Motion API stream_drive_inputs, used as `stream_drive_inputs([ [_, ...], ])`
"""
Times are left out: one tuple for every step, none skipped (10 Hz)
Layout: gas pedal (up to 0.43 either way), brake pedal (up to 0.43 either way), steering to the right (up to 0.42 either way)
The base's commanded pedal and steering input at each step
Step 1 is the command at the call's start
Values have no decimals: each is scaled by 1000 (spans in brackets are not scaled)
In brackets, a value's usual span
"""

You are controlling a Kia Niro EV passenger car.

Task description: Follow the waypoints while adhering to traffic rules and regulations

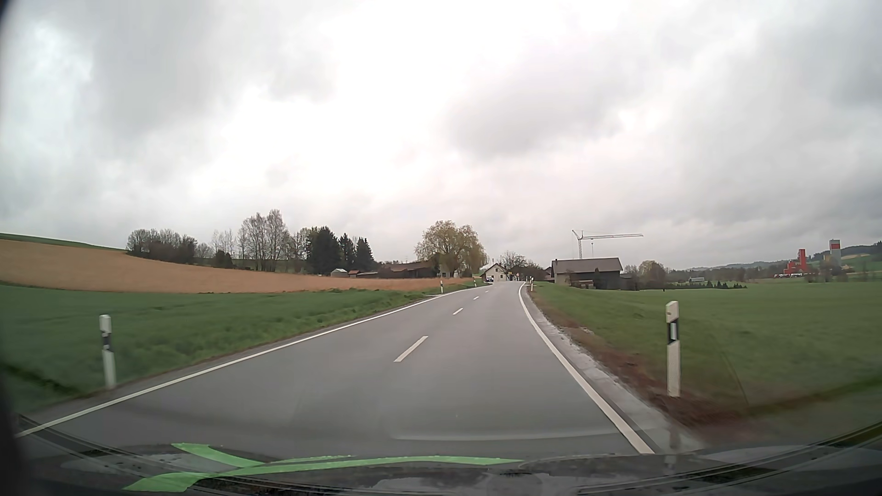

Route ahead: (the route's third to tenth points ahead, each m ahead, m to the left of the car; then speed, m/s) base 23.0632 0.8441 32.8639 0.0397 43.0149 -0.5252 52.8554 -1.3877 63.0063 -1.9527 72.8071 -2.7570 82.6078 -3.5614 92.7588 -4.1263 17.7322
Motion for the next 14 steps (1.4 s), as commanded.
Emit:
stream_drive_inputs([
  [110,0,12],
  [110,0,13],
  [98,0,12],
  [98,0,12],
  [98,0,12],
  [87,0,12],
  [87,0,12],
  [87,0,12],
  [79,0,12],
  [79,0,12],
  [79,0,12],
  [67,0,12],
  [67,0,12],
  [67,0,12],
])
